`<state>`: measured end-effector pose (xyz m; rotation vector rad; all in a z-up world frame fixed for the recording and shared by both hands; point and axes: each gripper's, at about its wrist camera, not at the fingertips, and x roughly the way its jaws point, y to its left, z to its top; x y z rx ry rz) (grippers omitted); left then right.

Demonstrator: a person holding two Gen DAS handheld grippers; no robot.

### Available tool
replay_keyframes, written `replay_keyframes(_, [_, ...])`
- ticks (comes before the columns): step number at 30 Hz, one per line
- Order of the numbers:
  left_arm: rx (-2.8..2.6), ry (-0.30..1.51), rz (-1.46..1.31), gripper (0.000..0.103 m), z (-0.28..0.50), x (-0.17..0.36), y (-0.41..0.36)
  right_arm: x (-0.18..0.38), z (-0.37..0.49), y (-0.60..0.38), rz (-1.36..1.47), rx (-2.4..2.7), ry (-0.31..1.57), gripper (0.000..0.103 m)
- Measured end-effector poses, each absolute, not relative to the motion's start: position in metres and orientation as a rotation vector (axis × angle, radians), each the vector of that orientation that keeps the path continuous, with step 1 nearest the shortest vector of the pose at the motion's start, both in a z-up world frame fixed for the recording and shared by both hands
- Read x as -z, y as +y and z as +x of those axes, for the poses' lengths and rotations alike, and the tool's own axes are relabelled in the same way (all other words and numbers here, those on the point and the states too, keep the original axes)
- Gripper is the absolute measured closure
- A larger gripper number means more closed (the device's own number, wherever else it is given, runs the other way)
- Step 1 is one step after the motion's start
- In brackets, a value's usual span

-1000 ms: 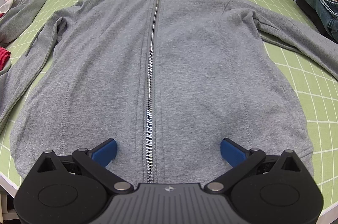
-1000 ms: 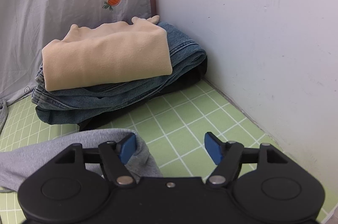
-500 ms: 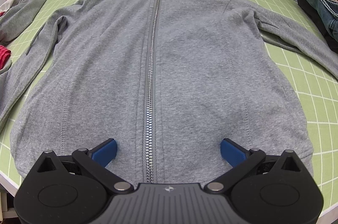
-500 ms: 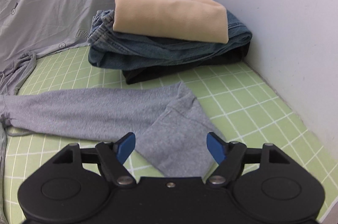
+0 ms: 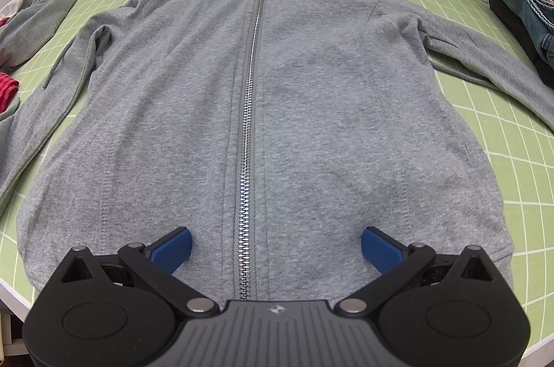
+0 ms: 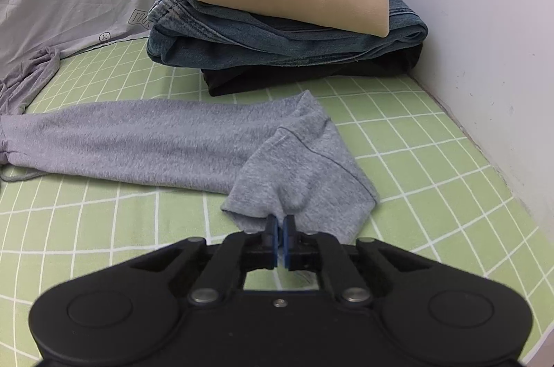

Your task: Fold clothes

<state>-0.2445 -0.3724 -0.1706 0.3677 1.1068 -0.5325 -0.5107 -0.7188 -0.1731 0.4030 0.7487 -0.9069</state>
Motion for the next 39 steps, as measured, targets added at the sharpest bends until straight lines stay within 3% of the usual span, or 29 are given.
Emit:
replay_keyframes(10, [0.527,1.115,0.368,0.000,-0.244,0.170,-0.373,0.119,-0.538,-0.797,0.514,1.228,0.425,0.099])
replay_keyframes(12, [0.523,1.114,0.366,0.000,-0.245,0.170,-0.373,0.118,-0.539,-0.809,0.464,1.343,0.430,0.089])
replay_keyframes(14, [0.518,1.116,0.364,0.000,-0.246,0.170,-0.374,0.118,-0.541,-0.811,0.423,1.405,0.449,0.055])
replay_keyframes(21, [0.516,1.112,0.359,0.000,-0.246,0.171,-0.373,0.148,-0.552,-0.782,0.511,1.343,0.510,0.046])
replay_keyframes(23, [0.515,1.113,0.358,0.000,-0.246,0.171,-0.374,0.160,-0.552,-0.777,0.559,1.337,0.535,0.036])
replay_keyframes(28, [0.513,1.121,0.360,0.000,-0.244,0.170,-0.374,0.186,-0.549,-0.783,0.669,1.399,0.541,0.030])
replay_keyframes(32, [0.511,1.128,0.361,0.000,-0.243,0.170,-0.375,0.193,-0.543,-0.791,0.667,1.448,0.548,0.018])
replay_keyframes(33, [0.511,1.130,0.362,0.000,-0.243,0.170,-0.375,0.193,-0.543,-0.791,0.662,1.444,0.537,0.019])
replay_keyframes(36, [0.508,1.134,0.364,0.000,-0.242,0.170,-0.376,0.192,-0.538,-0.790,0.604,1.383,0.521,0.058])
replay_keyframes(37, [0.507,1.136,0.366,0.000,-0.242,0.170,-0.377,0.191,-0.537,-0.790,0.601,1.349,0.515,0.080])
replay_keyframes(38, [0.505,1.138,0.368,0.000,-0.241,0.170,-0.378,0.189,-0.534,-0.789,0.593,1.324,0.519,0.091])
replay_keyframes(39, [0.503,1.140,0.372,0.000,-0.241,0.169,-0.378,0.188,-0.532,-0.788,0.566,1.333,0.538,0.092])
